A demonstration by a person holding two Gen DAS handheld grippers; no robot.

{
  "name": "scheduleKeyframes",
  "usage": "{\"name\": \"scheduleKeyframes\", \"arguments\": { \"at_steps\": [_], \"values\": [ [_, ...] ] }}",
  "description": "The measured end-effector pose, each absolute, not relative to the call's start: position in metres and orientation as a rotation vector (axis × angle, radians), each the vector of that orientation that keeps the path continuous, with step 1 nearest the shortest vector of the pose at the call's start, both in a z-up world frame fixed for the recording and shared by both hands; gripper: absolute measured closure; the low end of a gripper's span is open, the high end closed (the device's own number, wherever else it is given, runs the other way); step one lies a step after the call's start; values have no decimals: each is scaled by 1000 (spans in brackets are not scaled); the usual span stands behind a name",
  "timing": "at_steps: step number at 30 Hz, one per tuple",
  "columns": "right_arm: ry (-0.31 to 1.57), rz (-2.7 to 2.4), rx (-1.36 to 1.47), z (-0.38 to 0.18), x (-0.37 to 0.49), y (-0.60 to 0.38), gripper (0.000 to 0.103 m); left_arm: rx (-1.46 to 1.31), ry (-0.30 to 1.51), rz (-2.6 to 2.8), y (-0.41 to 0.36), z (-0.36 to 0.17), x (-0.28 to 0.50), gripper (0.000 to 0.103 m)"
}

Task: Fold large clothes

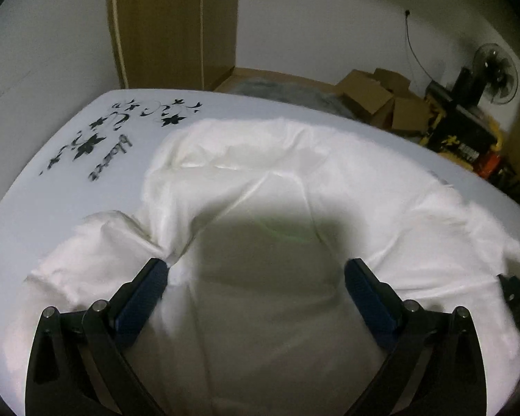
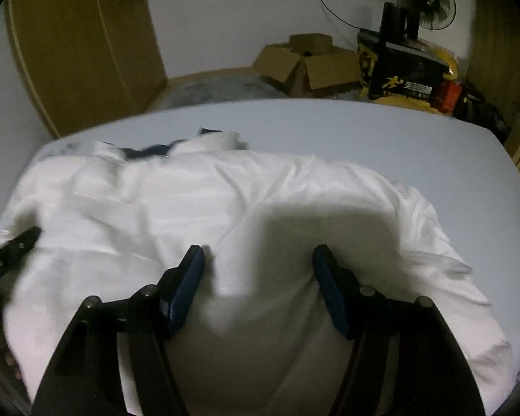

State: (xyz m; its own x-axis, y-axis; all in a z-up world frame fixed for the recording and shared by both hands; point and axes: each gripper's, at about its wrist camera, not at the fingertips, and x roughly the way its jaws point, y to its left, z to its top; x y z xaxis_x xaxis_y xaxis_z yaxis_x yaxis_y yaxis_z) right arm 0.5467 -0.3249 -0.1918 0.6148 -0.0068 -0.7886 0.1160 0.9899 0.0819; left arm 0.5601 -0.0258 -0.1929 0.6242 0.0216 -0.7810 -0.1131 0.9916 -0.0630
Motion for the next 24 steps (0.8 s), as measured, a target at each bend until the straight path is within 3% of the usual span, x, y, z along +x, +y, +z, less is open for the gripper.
{"name": "scheduleKeyframes", "arguments": {
  "at_steps": [9, 14, 16, 24],
  "values": [
    [995, -109, 23, -210, 568, -306, 35, -92, 909, 113, -29, -200, 567, 1],
    [805, -87, 72, -146, 533, -279, 33, -40, 768, 93, -57, -144, 541, 1],
    [787, -117, 45, -137, 538, -262, 27, -4, 747, 106, -71, -134, 539, 0],
    [972, -118, 8, -210, 582, -246, 25, 76, 830, 175, -61, -188, 564, 0]
  ]
}}
